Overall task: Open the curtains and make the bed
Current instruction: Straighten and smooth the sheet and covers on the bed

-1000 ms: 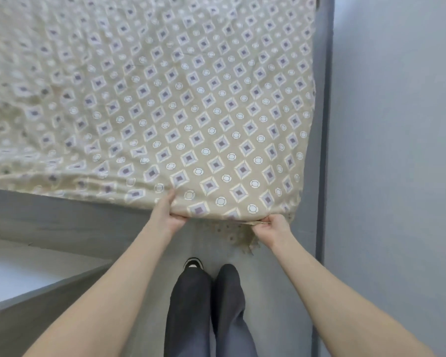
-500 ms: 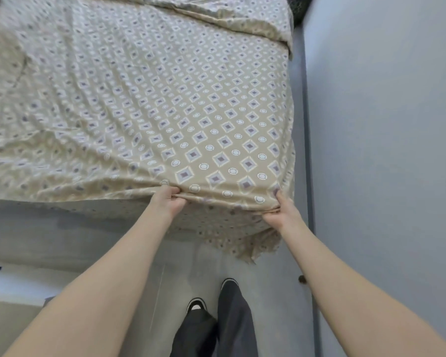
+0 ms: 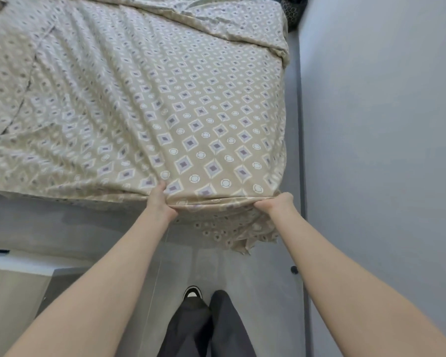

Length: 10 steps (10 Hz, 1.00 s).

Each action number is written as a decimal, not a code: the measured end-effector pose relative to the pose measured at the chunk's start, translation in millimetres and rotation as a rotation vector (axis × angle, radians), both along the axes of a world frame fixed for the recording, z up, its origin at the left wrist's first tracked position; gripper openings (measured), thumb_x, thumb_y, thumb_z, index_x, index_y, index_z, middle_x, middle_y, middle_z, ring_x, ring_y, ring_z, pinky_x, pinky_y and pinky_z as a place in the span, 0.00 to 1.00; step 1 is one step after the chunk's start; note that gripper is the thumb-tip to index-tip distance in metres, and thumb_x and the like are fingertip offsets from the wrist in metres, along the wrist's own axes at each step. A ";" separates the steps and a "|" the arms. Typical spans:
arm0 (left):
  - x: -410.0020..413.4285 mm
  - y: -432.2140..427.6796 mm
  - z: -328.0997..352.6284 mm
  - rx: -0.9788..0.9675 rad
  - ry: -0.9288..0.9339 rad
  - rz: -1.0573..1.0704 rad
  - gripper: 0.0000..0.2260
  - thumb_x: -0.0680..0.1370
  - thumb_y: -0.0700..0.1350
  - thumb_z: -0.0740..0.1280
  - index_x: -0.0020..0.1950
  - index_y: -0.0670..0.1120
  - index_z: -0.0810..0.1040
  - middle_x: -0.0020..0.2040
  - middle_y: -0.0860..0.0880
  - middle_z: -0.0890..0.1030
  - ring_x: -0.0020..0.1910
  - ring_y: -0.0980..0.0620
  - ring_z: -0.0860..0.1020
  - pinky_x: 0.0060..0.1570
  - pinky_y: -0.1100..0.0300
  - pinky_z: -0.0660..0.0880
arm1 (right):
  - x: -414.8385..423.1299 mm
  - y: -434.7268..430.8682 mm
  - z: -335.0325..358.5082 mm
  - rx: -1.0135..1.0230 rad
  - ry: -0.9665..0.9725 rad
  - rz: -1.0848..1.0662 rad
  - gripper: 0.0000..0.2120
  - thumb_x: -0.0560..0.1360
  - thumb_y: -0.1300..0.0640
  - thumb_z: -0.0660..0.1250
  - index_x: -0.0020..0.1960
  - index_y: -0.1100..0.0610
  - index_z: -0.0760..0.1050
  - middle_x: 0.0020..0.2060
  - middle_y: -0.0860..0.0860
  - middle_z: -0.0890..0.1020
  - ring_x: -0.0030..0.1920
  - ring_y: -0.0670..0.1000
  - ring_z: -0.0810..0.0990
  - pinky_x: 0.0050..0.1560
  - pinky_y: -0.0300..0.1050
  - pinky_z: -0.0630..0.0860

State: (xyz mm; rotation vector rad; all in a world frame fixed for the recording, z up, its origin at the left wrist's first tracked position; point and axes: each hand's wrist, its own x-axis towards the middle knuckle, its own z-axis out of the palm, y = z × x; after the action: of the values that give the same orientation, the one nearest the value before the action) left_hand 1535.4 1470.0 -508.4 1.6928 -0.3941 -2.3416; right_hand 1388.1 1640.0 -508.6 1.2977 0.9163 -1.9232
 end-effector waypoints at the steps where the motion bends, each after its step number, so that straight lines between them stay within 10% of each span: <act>1: 16.7 17.0 -4.0 -0.027 -0.008 0.015 0.15 0.83 0.53 0.55 0.51 0.46 0.77 0.37 0.45 0.84 0.43 0.45 0.79 0.59 0.43 0.73 | 11.4 13.4 6.1 0.027 0.032 0.094 0.26 0.71 0.37 0.64 0.63 0.50 0.75 0.62 0.52 0.77 0.63 0.58 0.75 0.67 0.56 0.69; 4: 41.8 102.1 3.8 -0.011 -0.160 0.092 0.11 0.83 0.39 0.55 0.42 0.42 0.71 0.36 0.47 0.80 0.41 0.52 0.81 0.39 0.57 0.77 | 29.8 74.0 15.1 0.285 -0.080 0.007 0.23 0.75 0.58 0.65 0.69 0.53 0.66 0.67 0.51 0.67 0.67 0.58 0.70 0.68 0.58 0.67; 6: 66.4 107.9 11.5 0.165 -0.154 0.281 0.10 0.70 0.30 0.63 0.42 0.45 0.74 0.69 0.39 0.72 0.69 0.40 0.69 0.68 0.52 0.65 | 53.0 95.3 28.9 0.348 -0.112 0.013 0.23 0.81 0.56 0.49 0.76 0.58 0.56 0.74 0.56 0.61 0.72 0.57 0.62 0.74 0.52 0.58; 8: 94.5 81.0 -8.5 -0.026 -0.086 0.282 0.18 0.82 0.50 0.49 0.62 0.48 0.75 0.65 0.49 0.76 0.66 0.49 0.73 0.62 0.55 0.70 | 92.9 113.2 1.8 0.530 0.158 0.793 0.27 0.68 0.56 0.71 0.65 0.60 0.72 0.61 0.61 0.75 0.61 0.62 0.75 0.61 0.56 0.73; 9: 105.7 77.8 -2.4 -0.082 -0.001 0.289 0.30 0.72 0.71 0.55 0.64 0.52 0.76 0.56 0.49 0.79 0.57 0.46 0.78 0.63 0.40 0.70 | 107.0 111.3 31.2 0.566 0.207 0.795 0.28 0.70 0.56 0.71 0.68 0.60 0.68 0.65 0.59 0.73 0.63 0.61 0.73 0.63 0.55 0.72; 10: 100.9 80.9 15.4 -0.115 -0.022 0.117 0.20 0.75 0.60 0.65 0.62 0.50 0.79 0.57 0.48 0.82 0.56 0.44 0.80 0.60 0.41 0.73 | 94.4 105.7 13.8 0.396 -0.021 0.320 0.34 0.67 0.38 0.70 0.67 0.53 0.69 0.68 0.53 0.70 0.63 0.60 0.72 0.64 0.56 0.71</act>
State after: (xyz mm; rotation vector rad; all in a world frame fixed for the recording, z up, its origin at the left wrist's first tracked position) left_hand 1636.3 1550.9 -493.0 1.6432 -0.4135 -2.1765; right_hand 1482.5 1745.7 -494.8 1.2872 1.4516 -1.5262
